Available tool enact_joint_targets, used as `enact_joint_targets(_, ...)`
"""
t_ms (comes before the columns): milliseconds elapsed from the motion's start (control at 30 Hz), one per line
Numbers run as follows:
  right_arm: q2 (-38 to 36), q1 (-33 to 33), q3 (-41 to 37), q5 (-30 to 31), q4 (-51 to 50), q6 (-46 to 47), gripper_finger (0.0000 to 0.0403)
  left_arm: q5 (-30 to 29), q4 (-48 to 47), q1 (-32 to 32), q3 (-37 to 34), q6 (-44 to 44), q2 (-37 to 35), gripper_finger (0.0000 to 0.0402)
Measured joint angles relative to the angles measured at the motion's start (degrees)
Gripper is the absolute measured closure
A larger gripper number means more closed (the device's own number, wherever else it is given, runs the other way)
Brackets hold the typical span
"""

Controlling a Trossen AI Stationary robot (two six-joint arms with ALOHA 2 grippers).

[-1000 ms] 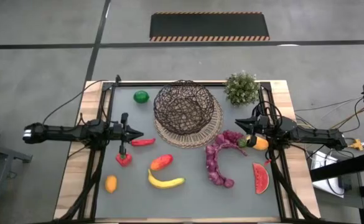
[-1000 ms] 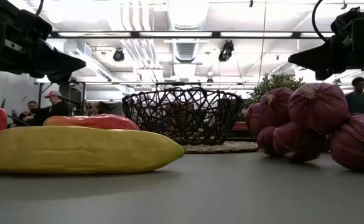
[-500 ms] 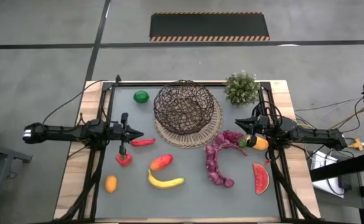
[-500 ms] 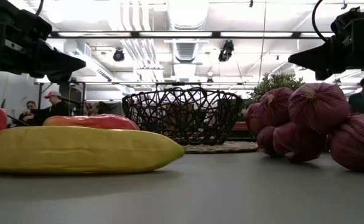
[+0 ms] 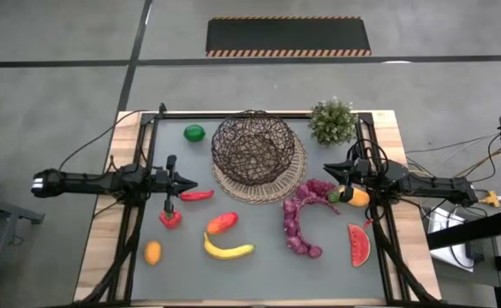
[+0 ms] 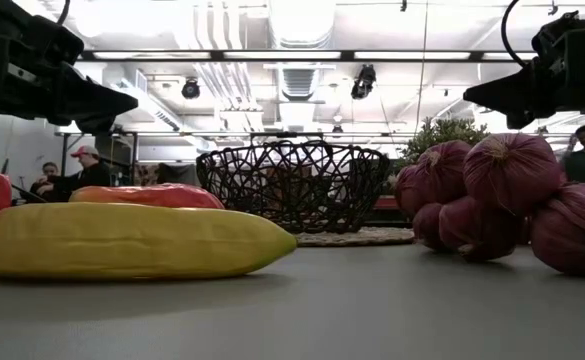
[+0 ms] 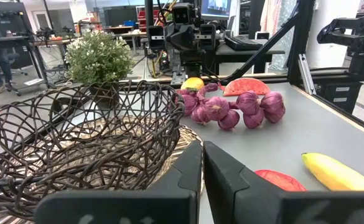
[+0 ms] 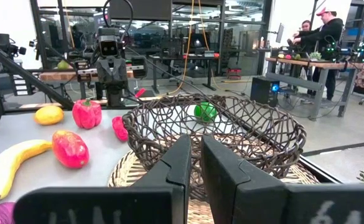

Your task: Build produce basket

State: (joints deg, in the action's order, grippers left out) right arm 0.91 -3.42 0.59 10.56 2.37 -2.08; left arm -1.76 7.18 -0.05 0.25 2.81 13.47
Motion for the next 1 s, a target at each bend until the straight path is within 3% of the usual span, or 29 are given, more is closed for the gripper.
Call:
enact_joint_targets(333, 0.0, 0.0, 0.0, 0.0, 0.0, 0.0, 0.0374, 0.0, 0.0, 0.0, 0.0, 0.0, 0.0, 0.0402)
enact_joint_targets(467, 0.0, 0.0, 0.0, 0.1, 1.1, -6.9, 0.0374, 0.0, 0.0, 0.0, 0.0, 0.0, 0.0, 0.0402)
enact_joint_targets(600, 0.0, 0.1, 0.0, -5.8, 5.5, 15.0, 0.0374, 0.0, 0.0, 0.0, 0.0, 0.0, 0.0, 0.0402)
enact_joint_targets(800, 0.0, 0.1, 0.0, -5.4, 14.0, 23.6, 0.0374, -0.9, 0.5, 0.0, 0.0, 4.1, 0.0, 0.0402)
enact_joint_targets(1000, 0.0, 0.1, 0.0, -5.5, 16.5, 24.6, 0.0374, -1.7, 9.3, 0.0, 0.0, 7.8, 0.5, 0.0402)
